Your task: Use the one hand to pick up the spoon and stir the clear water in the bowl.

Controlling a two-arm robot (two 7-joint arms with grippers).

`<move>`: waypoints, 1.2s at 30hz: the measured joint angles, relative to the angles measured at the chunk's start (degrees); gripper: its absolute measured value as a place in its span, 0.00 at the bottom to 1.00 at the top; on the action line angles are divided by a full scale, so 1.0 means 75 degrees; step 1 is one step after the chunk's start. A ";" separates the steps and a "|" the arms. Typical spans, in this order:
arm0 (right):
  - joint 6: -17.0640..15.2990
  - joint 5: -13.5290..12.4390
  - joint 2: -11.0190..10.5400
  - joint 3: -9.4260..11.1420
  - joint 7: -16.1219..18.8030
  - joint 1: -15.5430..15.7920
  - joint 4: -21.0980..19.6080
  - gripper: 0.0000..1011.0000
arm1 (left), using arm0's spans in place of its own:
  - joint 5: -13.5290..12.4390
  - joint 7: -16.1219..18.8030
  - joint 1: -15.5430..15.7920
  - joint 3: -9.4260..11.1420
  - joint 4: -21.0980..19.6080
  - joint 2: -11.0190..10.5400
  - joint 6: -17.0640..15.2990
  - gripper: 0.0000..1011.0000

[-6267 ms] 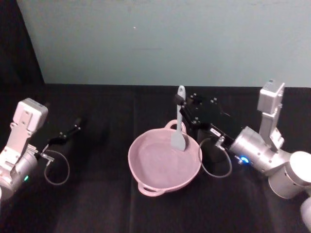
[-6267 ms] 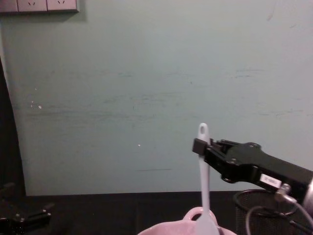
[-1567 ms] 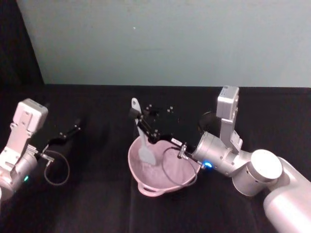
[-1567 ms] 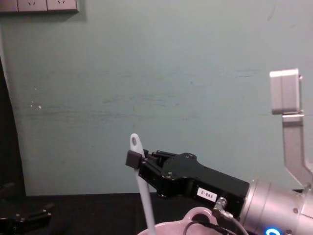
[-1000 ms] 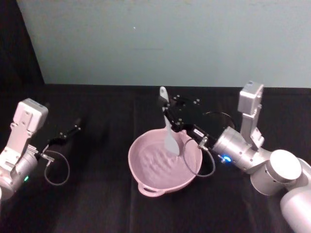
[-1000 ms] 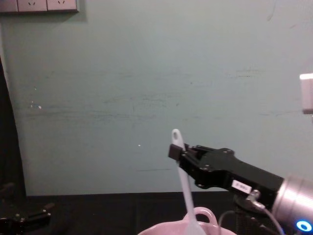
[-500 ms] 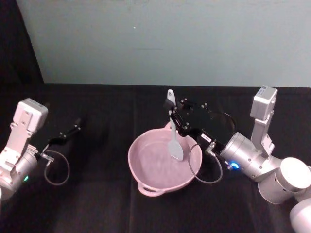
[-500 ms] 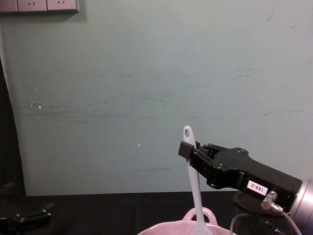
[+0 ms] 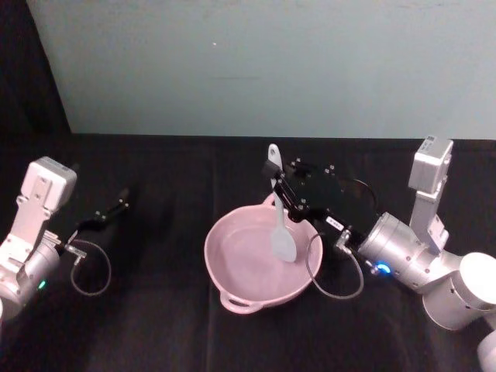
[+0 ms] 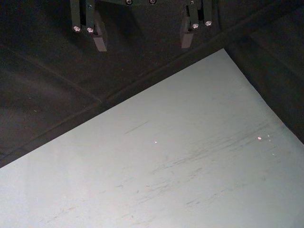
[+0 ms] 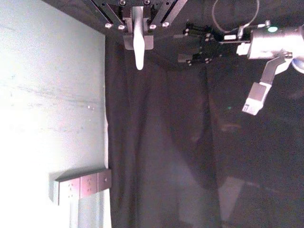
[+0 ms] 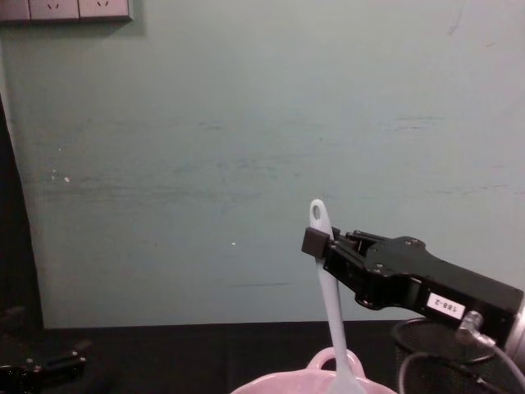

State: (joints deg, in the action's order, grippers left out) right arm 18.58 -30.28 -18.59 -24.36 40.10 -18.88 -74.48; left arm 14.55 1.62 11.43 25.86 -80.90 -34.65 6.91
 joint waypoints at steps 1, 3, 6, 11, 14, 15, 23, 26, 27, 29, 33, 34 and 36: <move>-0.0043 0.0004 -0.0038 -0.0002 -0.0017 0.0031 -0.0064 0.12 | 0.0000 0.0000 0.0000 0.0000 0.0000 0.0000 0.0000 0.99; -0.0126 0.0009 -0.0107 -0.0003 -0.0055 0.0082 -0.0171 0.12 | 0.0000 0.0000 0.0000 0.0000 0.0000 0.0000 0.0000 0.99; -0.0338 0.0039 -0.0294 -0.0008 -0.0144 0.0218 -0.0462 0.12 | 0.0000 0.0000 0.0000 0.0000 0.0000 0.0000 0.0000 0.99; -0.0644 0.0017 -0.0613 0.0009 -0.0179 0.0378 -0.0857 0.12 | 0.0000 0.0000 0.0000 0.0000 0.0000 0.0000 0.0000 0.99; -0.0826 -0.0010 -0.0801 0.0038 -0.0222 0.0447 -0.1077 0.12 | 0.0000 0.0000 0.0000 0.0000 0.0000 0.0000 0.0000 0.99; -0.0874 -0.0013 -0.0848 0.0045 -0.0234 0.0463 -0.1130 0.12 | 0.0000 0.0000 0.0000 0.0000 0.0000 0.0000 0.0000 0.99; -0.1295 -0.0005 -0.1322 0.0127 -0.0402 0.0592 -0.1717 0.12 | 0.0000 0.0000 0.0000 0.0000 0.0000 0.0000 0.0000 0.99; -0.1532 -0.0002 -0.1532 0.0154 -0.0479 0.0637 -0.1969 0.12 | 0.0000 0.0000 0.0000 0.0000 0.0000 0.0000 0.0000 0.99; -0.1532 -0.0002 -0.1532 0.0154 -0.0479 0.0637 -0.1969 0.12 | 0.0000 0.0000 0.0000 0.0000 0.0000 0.0000 0.0000 0.99; -0.1726 0.0006 -0.1693 0.0157 -0.0530 0.0667 -0.2160 0.12 | 0.0000 0.0000 0.0000 0.0000 0.0000 0.0000 0.0000 0.99; -0.1899 0.0007 -0.1865 0.0160 -0.0567 0.0707 -0.2363 0.12 | 0.0000 0.0000 0.0000 0.0000 0.0000 0.0000 0.0000 0.99; -0.1924 0.0006 -0.1899 0.0161 -0.0573 0.0717 -0.2407 0.12 | 0.0000 0.0000 0.0000 0.0000 0.0000 0.0000 0.0000 0.99; -0.1975 0.0003 -0.1953 0.0163 -0.0581 0.0730 -0.2471 0.12 | 0.0000 0.0000 0.0000 0.0000 0.0000 0.0000 0.0000 0.99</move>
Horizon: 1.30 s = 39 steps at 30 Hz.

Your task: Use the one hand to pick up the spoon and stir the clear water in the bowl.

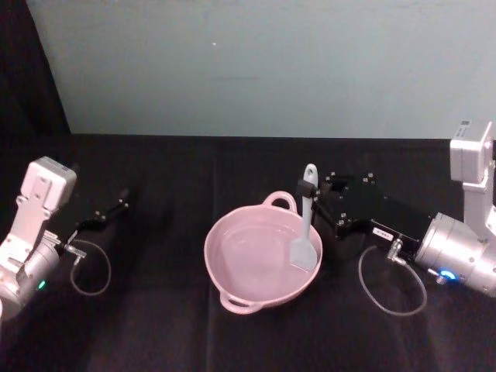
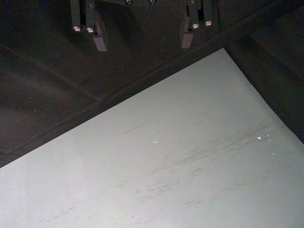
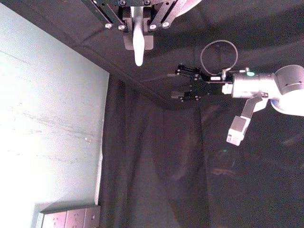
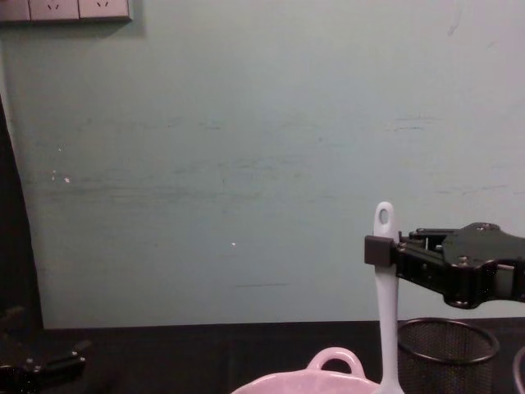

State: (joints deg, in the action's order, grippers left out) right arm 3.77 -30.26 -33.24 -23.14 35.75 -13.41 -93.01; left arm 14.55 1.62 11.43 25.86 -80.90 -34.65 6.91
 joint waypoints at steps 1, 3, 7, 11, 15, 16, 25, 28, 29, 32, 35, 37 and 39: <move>-0.0028 -0.0008 -0.0047 0.0009 -0.0007 0.0012 -0.0052 0.12 | 0.0000 0.0000 0.0000 0.0000 0.0000 0.0000 0.0000 0.99; -0.0030 -0.0029 -0.0088 0.0030 -0.0021 0.0024 -0.0097 0.12 | 0.0000 0.0000 0.0000 0.0000 0.0000 0.0000 0.0000 0.99; 0.0125 -0.0124 -0.0058 0.0105 -0.0043 0.0016 -0.0093 0.12 | 0.0000 0.0000 0.0000 0.0001 0.0000 0.0000 0.0000 0.99; 0.0531 -0.0379 0.0156 0.0241 0.0041 -0.0100 0.0072 0.12 | 0.0000 0.0000 0.0000 0.0000 0.0000 0.0000 0.0000 0.99; 0.0648 -0.0486 0.0279 0.0301 0.0051 -0.0221 0.0152 0.12 | 0.0000 0.0000 0.0000 0.0000 0.0000 0.0000 0.0000 0.99; 0.0655 -0.0547 0.0317 0.0324 0.0056 -0.0277 0.0175 0.12 | 0.0000 0.0000 0.0000 0.0000 0.0000 0.0000 0.0000 0.99; 0.0361 -0.1049 0.0338 0.0626 -0.0121 -0.0366 0.0136 0.12 | 0.0000 0.0000 0.0000 0.0000 0.0000 0.0000 0.0000 0.99; 0.0240 -0.1255 0.0324 0.0784 -0.0253 -0.0350 0.0151 0.12 | 0.0000 0.0000 0.0000 0.0000 0.0000 0.0000 0.0000 0.99; 0.0214 -0.1310 0.0324 0.0822 -0.0282 -0.0346 0.0165 0.12 | 0.0000 0.0000 0.0000 0.0000 0.0000 0.0000 0.0000 0.99; 0.0145 -0.1520 0.0326 0.0951 -0.0365 -0.0338 0.0235 0.12 | 0.0000 0.0000 0.0000 0.0000 0.0000 0.0000 0.0000 0.99; 0.0118 -0.1696 0.0335 0.1059 -0.0415 -0.0318 0.0322 0.12 | 0.0000 0.0000 0.0000 0.0000 0.0000 0.0000 0.0000 0.99; 0.0093 -0.1815 0.0337 0.1112 -0.0427 -0.0315 0.0386 0.12 | 0.0000 0.0000 0.0000 0.0000 0.0000 0.0000 0.0000 0.99; 0.0075 -0.1886 0.0337 0.1143 -0.0428 -0.0313 0.0435 0.12 | 0.0000 0.0000 0.0000 0.0000 0.0000 0.0000 0.0000 0.99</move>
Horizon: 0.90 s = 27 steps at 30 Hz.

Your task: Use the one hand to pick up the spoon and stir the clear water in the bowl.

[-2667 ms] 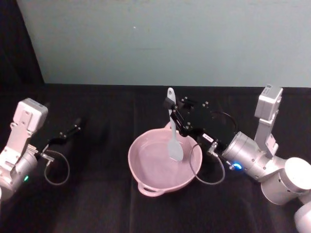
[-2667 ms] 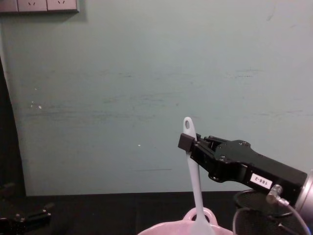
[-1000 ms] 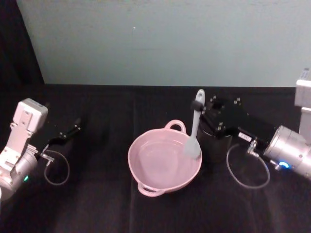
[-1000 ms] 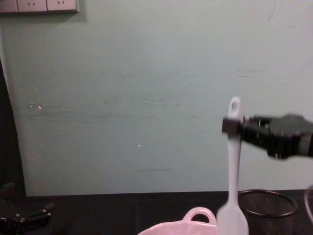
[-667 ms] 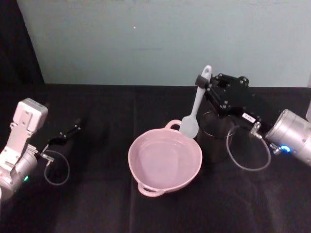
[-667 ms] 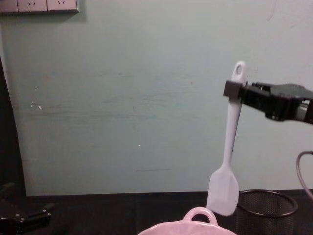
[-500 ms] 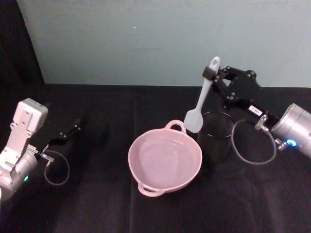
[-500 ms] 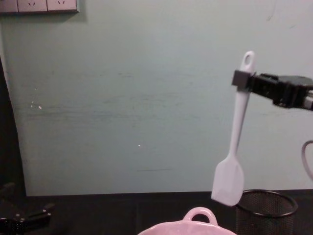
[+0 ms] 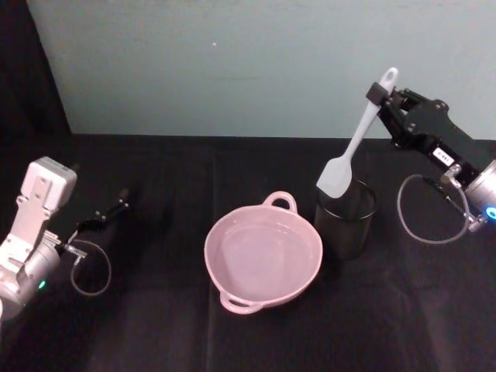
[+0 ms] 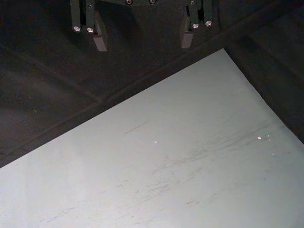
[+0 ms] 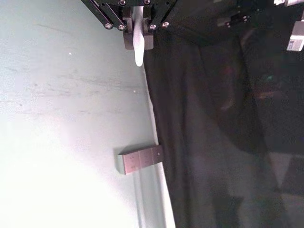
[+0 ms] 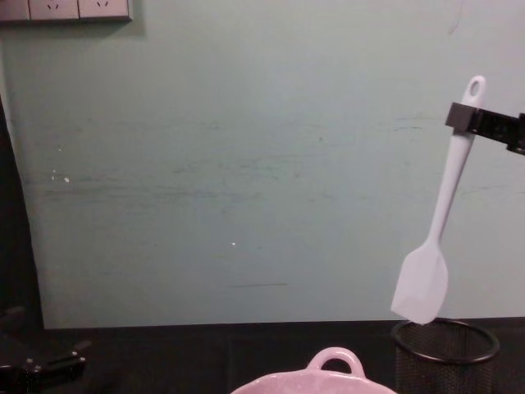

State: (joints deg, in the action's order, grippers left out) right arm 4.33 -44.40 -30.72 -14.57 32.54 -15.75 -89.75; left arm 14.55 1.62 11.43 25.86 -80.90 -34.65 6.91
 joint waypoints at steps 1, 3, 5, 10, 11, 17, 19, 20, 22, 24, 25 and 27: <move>-0.0007 -0.0035 0.0000 0.0011 -0.0002 0.0002 0.0020 0.12 | 0.0000 0.0000 0.0000 0.0000 0.0000 0.0000 0.0000 0.99; -0.0030 -0.0124 0.0002 0.0036 -0.0005 0.0004 0.0089 0.12 | 0.0000 0.0000 0.0000 0.0000 0.0000 0.0000 0.0000 0.99; -0.0049 -0.0192 0.0007 0.0051 -0.0007 0.0005 0.0145 0.12 | 0.0000 0.0000 0.0000 0.0000 0.0000 0.0000 0.0000 0.99; -0.0124 -0.0359 0.0011 0.0072 -0.0022 -0.0019 0.0380 0.12 | 0.0000 0.0000 0.0000 0.0000 0.0000 0.0000 0.0000 0.99; -0.0140 -0.0377 0.0010 0.0072 -0.0030 -0.0027 0.0410 0.12 | 0.0000 0.0000 0.0000 0.0000 0.0000 0.0000 0.0000 0.99; -0.0247 -0.0463 -0.0017 0.0046 -0.0059 -0.0052 0.0627 0.12 | 0.0000 0.0000 0.0000 0.0000 0.0000 0.0000 0.0000 0.99; -0.0272 -0.0498 -0.0020 0.0023 -0.0058 -0.0067 0.0716 0.12 | 0.0000 0.0000 0.0000 0.0000 -0.0001 0.0000 0.0000 0.99; -0.0280 -0.0510 -0.0019 0.0013 -0.0056 -0.0079 0.0755 0.12 | 0.0000 0.0000 0.0001 0.0000 0.0000 0.0000 0.0000 0.99; -0.0300 -0.0549 -0.0004 -0.0022 -0.0032 -0.0119 0.0889 0.12 | 0.0000 0.0000 0.0000 0.0000 0.0000 0.0000 0.0000 0.99; -0.0311 -0.0575 0.0014 -0.0049 0.0002 -0.0157 0.0982 0.12 | 0.0000 0.0000 0.0000 0.0000 0.0000 0.0000 0.0000 0.99; -0.0319 -0.0589 0.0024 -0.0059 0.0015 -0.0177 0.1035 0.12 | 0.0000 0.0000 0.0000 0.0000 0.0000 0.0000 0.0000 0.99; -0.0339 -0.0633 0.0053 -0.0094 0.0066 -0.0231 0.1191 0.12 | 0.0000 0.0000 0.0000 0.0000 0.0000 0.0000 0.0000 0.99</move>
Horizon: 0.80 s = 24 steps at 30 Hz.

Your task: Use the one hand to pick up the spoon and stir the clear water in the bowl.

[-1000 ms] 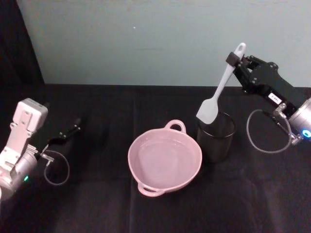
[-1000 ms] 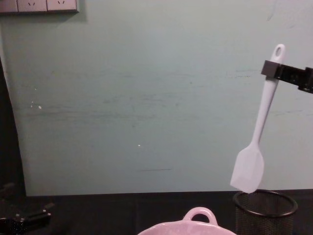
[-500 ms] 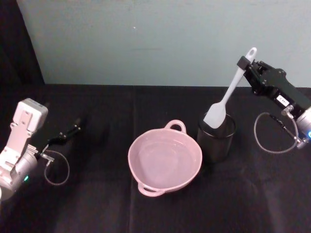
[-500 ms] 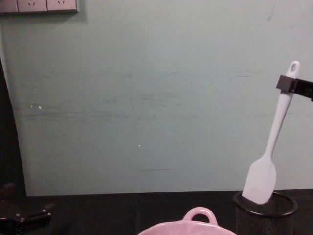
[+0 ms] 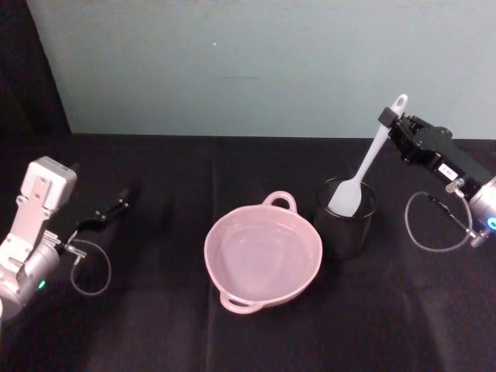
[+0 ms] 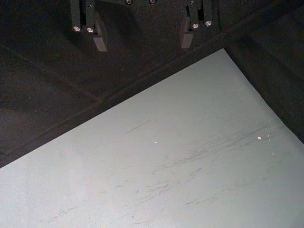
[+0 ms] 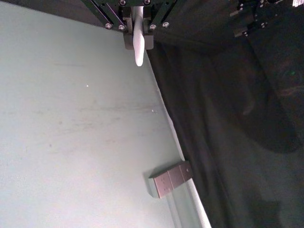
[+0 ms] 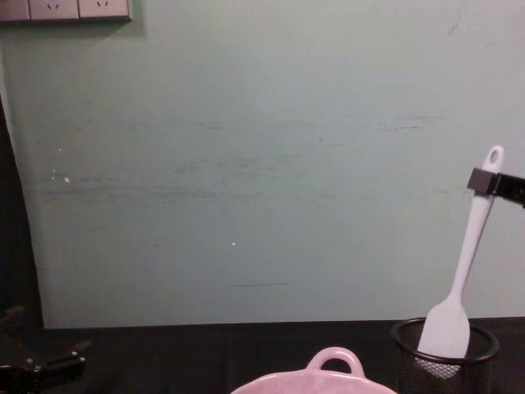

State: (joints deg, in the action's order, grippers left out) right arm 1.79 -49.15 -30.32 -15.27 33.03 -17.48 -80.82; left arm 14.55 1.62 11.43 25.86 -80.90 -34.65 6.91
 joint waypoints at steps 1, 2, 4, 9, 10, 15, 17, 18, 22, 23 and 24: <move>-0.0018 -0.0023 0.0023 -0.0026 0.0036 -0.0042 0.0103 0.12 | 0.0000 0.0000 0.0000 0.0000 0.0000 0.0000 0.0000 0.99; -0.0027 -0.0038 0.0034 -0.0041 0.0049 -0.0062 0.0164 0.12 | 0.0000 0.0000 0.0000 0.0000 0.0000 0.0000 0.0000 0.99; -0.0061 -0.0077 0.0073 -0.0085 0.0092 -0.0110 0.0338 0.12 | 0.0000 0.0000 0.0000 0.0000 0.0000 0.0000 0.0000 0.99; -0.0139 -0.0144 0.0169 -0.0194 0.0165 -0.0208 0.0658 0.12 | 0.0000 0.0000 0.0000 0.0000 0.0000 0.0000 0.0000 0.99; -0.0155 -0.0164 0.0199 -0.0228 0.0177 -0.0235 0.0756 0.12 | 0.0000 0.0000 0.0000 0.0000 0.0000 0.0000 0.0000 0.99; -0.0202 -0.0227 0.0265 -0.0283 0.0187 -0.0255 0.0967 0.12 | 0.0000 0.0000 0.0000 0.0000 0.0000 0.0000 0.0000 0.99; -0.0225 -0.0248 0.0277 -0.0295 0.0178 -0.0255 0.1030 0.12 | 0.0000 0.0000 0.0000 0.0000 0.0000 0.0000 0.0000 0.99; -0.0231 -0.0257 0.0281 -0.0297 0.0174 -0.0254 0.1047 0.12 | 0.0000 0.0000 0.0000 0.0000 0.0000 0.0000 0.0000 0.99; -0.0254 -0.0325 0.0299 -0.0296 0.0169 -0.0248 0.1140 0.12 | 0.0000 0.0000 0.0000 0.0000 0.0000 0.0000 0.0000 0.99; -0.0255 -0.0336 0.0304 -0.0296 0.0170 -0.0249 0.1157 0.12 | 0.0000 0.0000 0.0000 0.0000 0.0000 0.0000 0.0000 0.99; -0.0257 -0.0342 0.0307 -0.0296 0.0171 -0.0250 0.1170 0.12 | 0.0000 0.0000 0.0000 0.0000 0.0000 0.0000 0.0000 0.99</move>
State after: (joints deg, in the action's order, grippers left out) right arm -0.14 -51.72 -28.02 -17.49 34.31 -19.36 -72.04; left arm 14.55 1.62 11.43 25.86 -80.90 -34.65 6.91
